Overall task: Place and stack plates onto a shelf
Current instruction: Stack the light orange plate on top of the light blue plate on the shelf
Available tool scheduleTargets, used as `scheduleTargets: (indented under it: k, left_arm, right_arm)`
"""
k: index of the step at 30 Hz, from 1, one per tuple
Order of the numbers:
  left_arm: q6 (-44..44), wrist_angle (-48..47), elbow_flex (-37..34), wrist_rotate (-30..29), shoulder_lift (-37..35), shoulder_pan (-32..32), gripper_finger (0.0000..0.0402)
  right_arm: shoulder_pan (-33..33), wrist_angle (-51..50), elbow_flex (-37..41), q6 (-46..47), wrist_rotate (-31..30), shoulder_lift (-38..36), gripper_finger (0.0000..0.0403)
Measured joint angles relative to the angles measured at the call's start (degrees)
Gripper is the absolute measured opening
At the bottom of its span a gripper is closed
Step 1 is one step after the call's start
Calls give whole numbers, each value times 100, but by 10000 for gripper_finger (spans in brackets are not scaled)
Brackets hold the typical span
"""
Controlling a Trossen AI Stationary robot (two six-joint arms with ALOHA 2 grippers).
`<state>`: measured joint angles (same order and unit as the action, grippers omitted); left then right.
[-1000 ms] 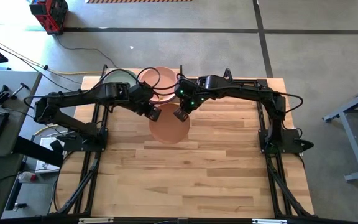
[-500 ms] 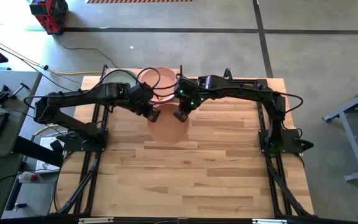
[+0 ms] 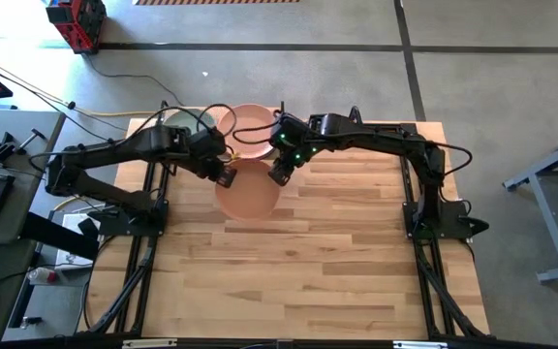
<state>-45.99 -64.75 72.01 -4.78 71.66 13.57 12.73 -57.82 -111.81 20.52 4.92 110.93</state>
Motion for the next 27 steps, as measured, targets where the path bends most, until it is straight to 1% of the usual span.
scheduleTargets:
  k: [4,9,15,18,23,27]
  left_arm:
    - [-129,-286,0,-108,-293,161,1]
    - [-349,-643,0,-209,-682,486,1]
    - [-483,-794,0,-277,-1149,1039,1]
    - [-571,-873,-2,-418,-1379,1385,1]
    - [-992,-1131,-2,-877,-1671,2043,1]
    - [-1361,-1244,-1,-1095,-1793,2452,1]
  right_arm:
    - [89,-37,0,-17,250,0,147]
    - [153,-40,0,-281,264,0,146]
    - [153,-52,0,-648,263,0,145]
    - [153,-55,0,-788,263,0,145]
    - [149,-59,0,-927,263,-2,145]
    - [149,-59,0,-1076,263,-2,145]
